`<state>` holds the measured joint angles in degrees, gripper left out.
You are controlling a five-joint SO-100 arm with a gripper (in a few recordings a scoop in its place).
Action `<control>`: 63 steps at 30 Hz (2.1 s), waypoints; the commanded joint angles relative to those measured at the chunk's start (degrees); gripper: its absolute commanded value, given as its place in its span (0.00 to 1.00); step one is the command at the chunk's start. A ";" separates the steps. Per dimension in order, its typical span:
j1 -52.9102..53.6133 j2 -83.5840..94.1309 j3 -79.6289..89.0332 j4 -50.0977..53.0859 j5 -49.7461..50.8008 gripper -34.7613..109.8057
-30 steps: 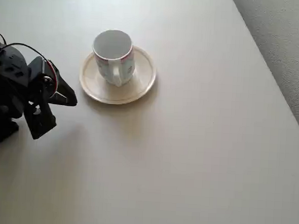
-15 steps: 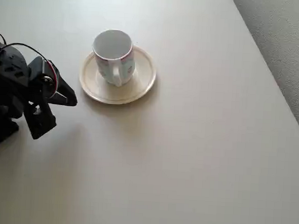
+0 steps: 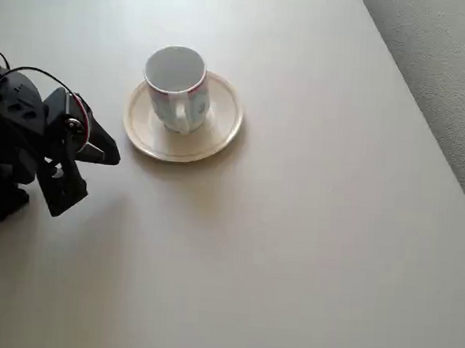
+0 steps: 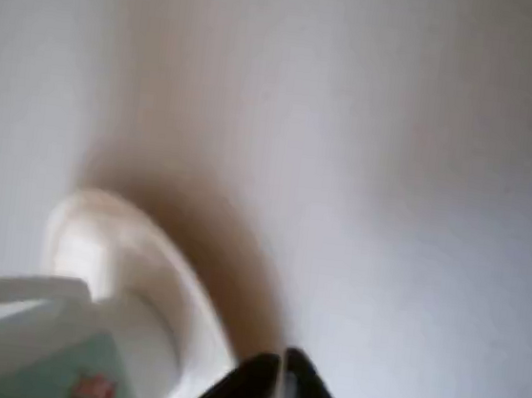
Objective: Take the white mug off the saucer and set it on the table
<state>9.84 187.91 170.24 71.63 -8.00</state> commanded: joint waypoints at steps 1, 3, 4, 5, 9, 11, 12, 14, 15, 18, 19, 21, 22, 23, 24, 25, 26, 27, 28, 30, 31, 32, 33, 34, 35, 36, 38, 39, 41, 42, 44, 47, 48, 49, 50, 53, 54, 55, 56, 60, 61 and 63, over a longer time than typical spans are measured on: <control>-0.53 0.79 -0.26 0.35 -0.26 0.24; -0.53 0.79 -0.26 0.35 -0.26 0.24; -0.53 0.79 -0.26 0.35 -0.26 0.24; -0.53 0.79 -0.26 0.35 -0.26 0.24; -0.53 0.79 -0.26 0.35 -0.26 0.24; -0.53 0.79 -0.26 0.35 -0.26 0.24; -0.53 0.79 -0.26 0.35 -0.26 0.24; -1.76 0.79 -0.26 0.44 -1.58 0.24; -2.46 0.79 -0.18 0.44 -2.29 0.25; -2.55 0.79 -0.18 0.44 -2.37 0.24; -2.55 0.79 -0.09 0.18 -2.99 0.25; -1.14 0.79 0.26 -2.11 -22.15 0.24; 0.79 0.79 -1.05 -2.29 -21.97 0.24; 2.90 0.79 -3.69 -1.23 -22.68 0.28; 4.57 0.79 -7.29 -0.09 -22.76 0.30; 4.66 0.62 -11.95 2.02 -23.03 0.31; 3.52 -0.88 -17.75 5.10 -23.03 0.33; 1.67 -4.13 -24.08 8.00 -22.50 0.34; 0.09 -9.32 -31.11 10.37 -21.27 0.35; -2.72 -23.38 -45.62 15.21 -18.19 0.35; -3.78 -31.38 -52.56 17.67 -16.26 0.35; -4.75 -38.67 -59.06 20.30 -14.59 0.35; -5.89 -44.21 -64.16 22.24 -13.18 0.35; -6.94 -48.25 -67.68 23.12 -12.30 0.35; -8.00 -51.33 -70.05 23.20 -11.87 0.35; -9.14 -54.23 -72.16 23.55 -11.51 0.35; -10.63 -60.21 -75.59 24.08 -10.11 0.35; -10.90 -63.28 -76.73 23.99 -9.49 0.35; -11.78 -68.20 -76.90 23.29 -8.70 0.35; -12.30 -69.96 -76.38 22.59 -8.44 0.35; -12.92 -72.51 -75.15 20.83 -7.82 0.35; -13.89 -74.88 -73.04 18.63 -7.29 0.35; -14.15 -75.67 -72.42 17.75 -7.12 0.35; -14.41 -76.11 -71.54 16.88 -6.94 0.35; -14.59 -76.55 -70.84 16.00 -6.86 0.35; -15.21 -77.87 -69.08 13.27 -6.42 0.35; -15.38 -78.49 -68.55 12.66 -6.24 0.35; -15.73 -79.28 -68.20 11.95 -5.98 0.35; -15.91 -80.07 -67.59 11.07 -5.89 0.35; -16.96 -82.27 -64.42 6.50 -4.75 0.35; -17.31 -82.88 -63.54 5.36 -4.39 0.35; -18.19 -84.37 -62.23 3.25 -3.78 0.35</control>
<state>-6.86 104.85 106.52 79.01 -12.74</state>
